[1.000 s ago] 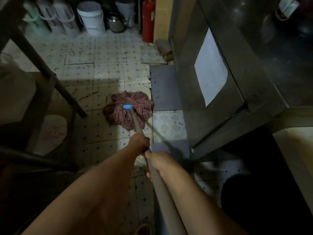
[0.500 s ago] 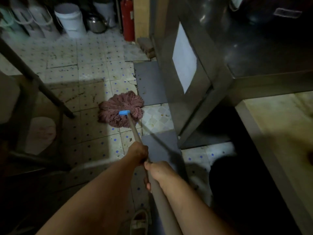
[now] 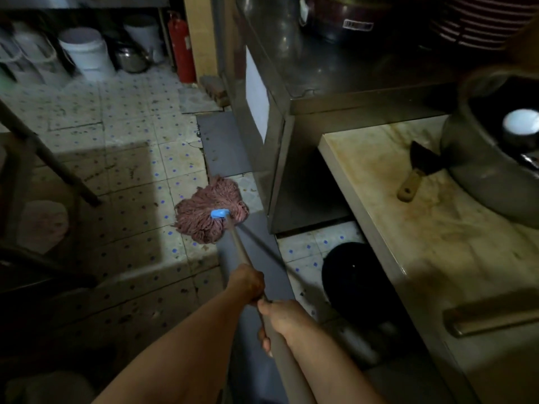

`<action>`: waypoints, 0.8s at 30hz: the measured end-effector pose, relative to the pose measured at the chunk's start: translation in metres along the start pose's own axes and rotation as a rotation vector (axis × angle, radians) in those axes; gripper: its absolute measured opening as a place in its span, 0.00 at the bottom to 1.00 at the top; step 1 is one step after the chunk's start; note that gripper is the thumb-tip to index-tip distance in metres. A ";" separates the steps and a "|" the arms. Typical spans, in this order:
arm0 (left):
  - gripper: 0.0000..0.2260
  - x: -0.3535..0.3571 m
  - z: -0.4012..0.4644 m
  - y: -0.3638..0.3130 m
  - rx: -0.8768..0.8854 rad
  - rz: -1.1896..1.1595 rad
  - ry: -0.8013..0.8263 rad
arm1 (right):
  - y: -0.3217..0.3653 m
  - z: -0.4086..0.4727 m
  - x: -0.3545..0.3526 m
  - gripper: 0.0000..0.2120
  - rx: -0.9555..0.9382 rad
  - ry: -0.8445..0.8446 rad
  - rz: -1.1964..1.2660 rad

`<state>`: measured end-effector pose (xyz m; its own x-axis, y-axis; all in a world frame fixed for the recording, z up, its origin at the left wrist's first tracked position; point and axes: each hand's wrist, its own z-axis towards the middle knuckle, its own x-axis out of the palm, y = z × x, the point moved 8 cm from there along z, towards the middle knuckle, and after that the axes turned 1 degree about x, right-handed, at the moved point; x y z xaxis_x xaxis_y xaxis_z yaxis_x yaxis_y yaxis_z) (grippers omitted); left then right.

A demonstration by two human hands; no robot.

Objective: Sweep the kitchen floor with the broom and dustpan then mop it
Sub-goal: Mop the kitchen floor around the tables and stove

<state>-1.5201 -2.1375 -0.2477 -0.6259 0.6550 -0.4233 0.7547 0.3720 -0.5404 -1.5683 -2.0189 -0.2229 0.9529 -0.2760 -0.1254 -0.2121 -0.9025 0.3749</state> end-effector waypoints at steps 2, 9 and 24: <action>0.16 0.007 -0.010 -0.005 0.004 -0.002 -0.002 | -0.007 0.000 -0.007 0.12 -0.028 -0.006 0.001; 0.09 0.012 0.016 -0.025 0.000 0.124 -0.007 | 0.010 0.015 -0.024 0.12 0.023 -0.018 0.131; 0.12 -0.048 0.123 -0.093 0.015 0.163 -0.010 | 0.136 0.063 -0.015 0.12 0.076 -0.037 0.188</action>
<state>-1.5846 -2.2842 -0.2668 -0.4972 0.6992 -0.5137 0.8436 0.2511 -0.4747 -1.6248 -2.1587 -0.2276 0.8866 -0.4528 -0.0944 -0.4025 -0.8558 0.3248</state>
